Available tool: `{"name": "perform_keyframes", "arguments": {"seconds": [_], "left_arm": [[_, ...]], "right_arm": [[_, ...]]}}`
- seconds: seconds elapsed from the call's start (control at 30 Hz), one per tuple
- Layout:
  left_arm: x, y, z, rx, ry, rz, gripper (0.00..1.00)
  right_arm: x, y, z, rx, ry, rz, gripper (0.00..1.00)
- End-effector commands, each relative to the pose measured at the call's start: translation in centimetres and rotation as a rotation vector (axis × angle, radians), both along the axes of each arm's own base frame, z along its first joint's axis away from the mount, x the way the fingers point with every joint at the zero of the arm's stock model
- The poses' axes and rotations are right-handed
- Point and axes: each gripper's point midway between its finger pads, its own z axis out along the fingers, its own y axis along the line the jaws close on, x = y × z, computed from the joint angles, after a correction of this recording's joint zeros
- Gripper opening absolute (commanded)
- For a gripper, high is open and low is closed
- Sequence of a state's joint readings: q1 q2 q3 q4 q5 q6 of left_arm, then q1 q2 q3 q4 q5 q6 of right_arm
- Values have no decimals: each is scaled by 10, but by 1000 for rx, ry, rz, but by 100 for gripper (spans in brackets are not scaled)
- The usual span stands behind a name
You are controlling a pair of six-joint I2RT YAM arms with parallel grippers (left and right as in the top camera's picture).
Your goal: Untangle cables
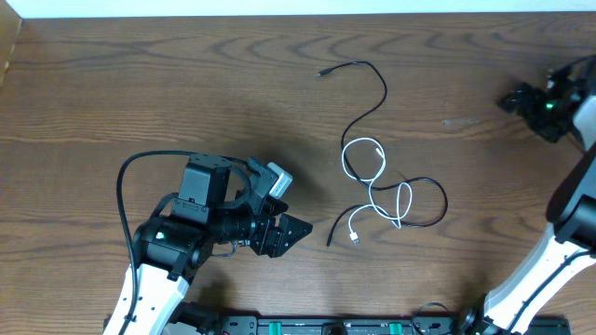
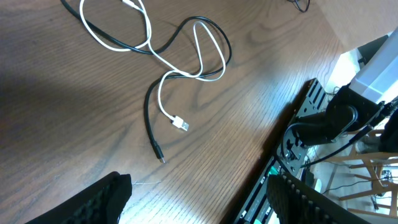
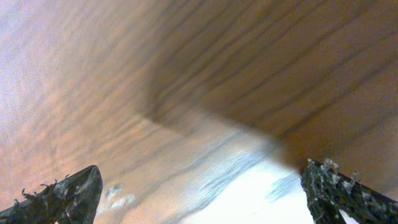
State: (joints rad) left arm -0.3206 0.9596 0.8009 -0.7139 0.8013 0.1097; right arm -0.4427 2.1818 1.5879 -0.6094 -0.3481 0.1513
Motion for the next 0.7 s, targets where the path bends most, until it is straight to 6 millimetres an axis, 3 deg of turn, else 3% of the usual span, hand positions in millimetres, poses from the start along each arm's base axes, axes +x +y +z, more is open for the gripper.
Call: {"name": "perform_keyframes", "arguments": {"seconds": [0.0,0.13,0.23,0.33,0.5,0.67], "left_arm": [[2,2,0,11,-21,-4,75],[2,2,1,12,-26,-8,75],[2,2,1,12,-26,-8,75],[2,2,1,12,-27,-8,75],[2,2,1,12,-27,-8,75],[2,2,1,12,-27,-8,75]], "right_arm": [[0,8,28,-136,4,26,99],[-19,-9,27,-293,124,-51,99],[-69,-43,23,-425,334,-332,99],[-110,-60,27,-483,460,-591,99],[-158,-63,27,-389,561,-1004,99],[-175,-56,19,-214,635,-1103,99]]}}
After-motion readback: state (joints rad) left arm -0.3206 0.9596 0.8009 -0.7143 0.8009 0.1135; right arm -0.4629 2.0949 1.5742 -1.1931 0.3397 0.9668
